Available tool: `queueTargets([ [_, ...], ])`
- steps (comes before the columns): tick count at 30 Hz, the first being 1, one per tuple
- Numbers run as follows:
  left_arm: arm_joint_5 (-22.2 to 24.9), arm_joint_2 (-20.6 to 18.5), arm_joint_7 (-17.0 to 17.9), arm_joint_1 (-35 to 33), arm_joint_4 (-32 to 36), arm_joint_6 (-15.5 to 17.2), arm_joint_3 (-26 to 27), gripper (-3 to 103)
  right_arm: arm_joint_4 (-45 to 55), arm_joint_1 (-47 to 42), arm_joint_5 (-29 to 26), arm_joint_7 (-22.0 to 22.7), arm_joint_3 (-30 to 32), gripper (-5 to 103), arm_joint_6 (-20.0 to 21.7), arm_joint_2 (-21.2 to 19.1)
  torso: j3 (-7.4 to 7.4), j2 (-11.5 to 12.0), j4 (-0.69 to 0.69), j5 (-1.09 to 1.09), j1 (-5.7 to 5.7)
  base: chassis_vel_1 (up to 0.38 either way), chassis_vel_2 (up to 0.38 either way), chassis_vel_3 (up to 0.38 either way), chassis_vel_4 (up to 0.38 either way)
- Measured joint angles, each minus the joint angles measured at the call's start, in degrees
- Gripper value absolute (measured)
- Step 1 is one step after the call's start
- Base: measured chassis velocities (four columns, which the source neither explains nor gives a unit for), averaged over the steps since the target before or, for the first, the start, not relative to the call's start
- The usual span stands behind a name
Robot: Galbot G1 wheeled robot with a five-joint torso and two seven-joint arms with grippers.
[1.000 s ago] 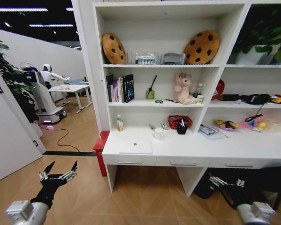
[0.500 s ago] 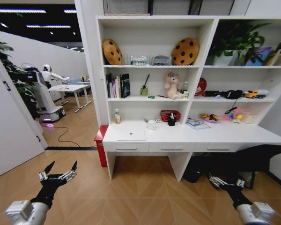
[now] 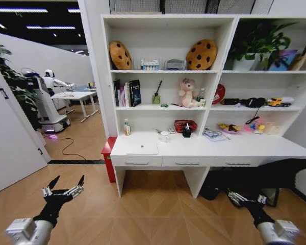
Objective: Organize the objects on the table.
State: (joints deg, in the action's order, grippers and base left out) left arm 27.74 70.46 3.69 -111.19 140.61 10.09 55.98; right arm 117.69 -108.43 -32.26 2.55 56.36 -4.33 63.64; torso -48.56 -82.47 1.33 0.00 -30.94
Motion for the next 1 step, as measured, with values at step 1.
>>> queueTargets([
  [1, 0.00, 0.00, 0.00, 0.00, 0.00, 0.00, 0.00, 100, 0.00, 0.00, 0.00, 0.00, 0.00, 100, 0.00, 0.00, 0.00, 0.00, 0.00, 0.00, 0.00, 0.000, 0.000, 0.000, 0.000],
])
